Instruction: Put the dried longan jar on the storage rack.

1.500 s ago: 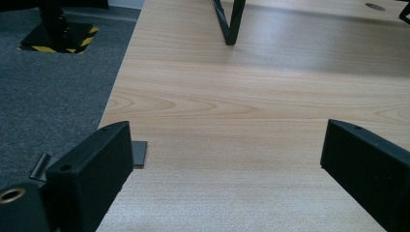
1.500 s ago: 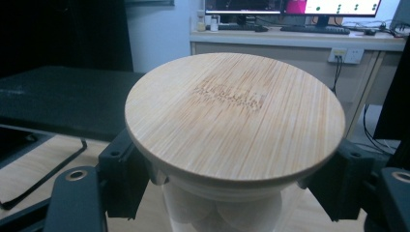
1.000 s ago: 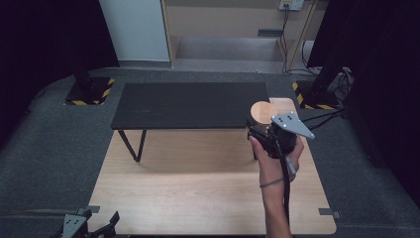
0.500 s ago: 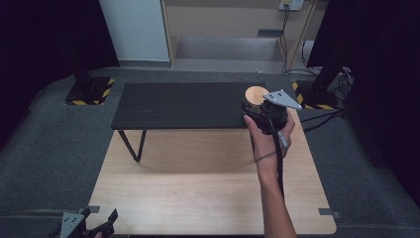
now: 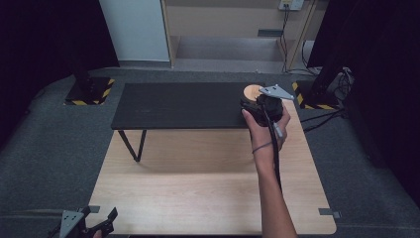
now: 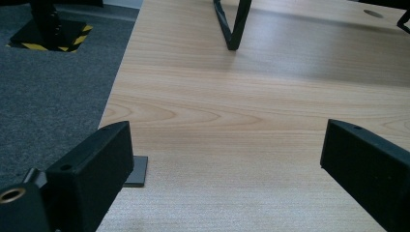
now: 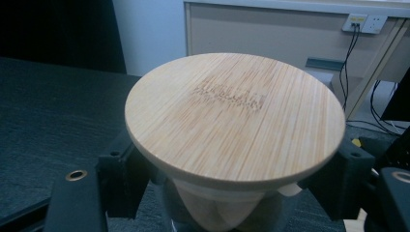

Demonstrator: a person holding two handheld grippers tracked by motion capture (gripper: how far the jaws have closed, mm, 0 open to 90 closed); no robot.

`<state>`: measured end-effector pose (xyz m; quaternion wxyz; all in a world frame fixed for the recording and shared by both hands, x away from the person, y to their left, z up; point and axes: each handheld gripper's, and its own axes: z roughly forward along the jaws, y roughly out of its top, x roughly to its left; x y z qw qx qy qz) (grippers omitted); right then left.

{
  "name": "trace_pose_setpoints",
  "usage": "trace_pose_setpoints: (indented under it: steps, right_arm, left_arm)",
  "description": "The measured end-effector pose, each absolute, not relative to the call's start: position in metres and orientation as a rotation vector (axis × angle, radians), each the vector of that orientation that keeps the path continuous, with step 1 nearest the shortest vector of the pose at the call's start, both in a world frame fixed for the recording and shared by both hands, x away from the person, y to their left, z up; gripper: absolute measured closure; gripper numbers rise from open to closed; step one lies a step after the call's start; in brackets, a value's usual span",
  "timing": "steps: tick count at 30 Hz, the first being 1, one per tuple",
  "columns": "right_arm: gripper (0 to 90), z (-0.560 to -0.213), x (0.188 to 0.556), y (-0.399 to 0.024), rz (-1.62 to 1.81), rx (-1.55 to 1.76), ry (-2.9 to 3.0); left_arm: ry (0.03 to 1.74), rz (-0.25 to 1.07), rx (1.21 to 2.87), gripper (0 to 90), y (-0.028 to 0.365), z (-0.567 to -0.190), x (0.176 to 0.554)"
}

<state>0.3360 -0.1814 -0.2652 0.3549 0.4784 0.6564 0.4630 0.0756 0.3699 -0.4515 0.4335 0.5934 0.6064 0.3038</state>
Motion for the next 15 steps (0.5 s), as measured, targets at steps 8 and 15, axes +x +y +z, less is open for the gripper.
trace_pose_setpoints:
  steps: [8,15]
  right_arm:
    - [25.9,-0.267,0.3394,-0.181,1.209,1.244,1.688]
    - [25.9,-0.2678,0.3402,-0.1807,1.211,1.242,1.686]
  left_arm:
    - [1.513,0.753,1.48,3.4,0.3715,-0.4527,0.0761]
    - [1.511,0.75,1.477,3.4,0.3725,-0.4529,0.0766]
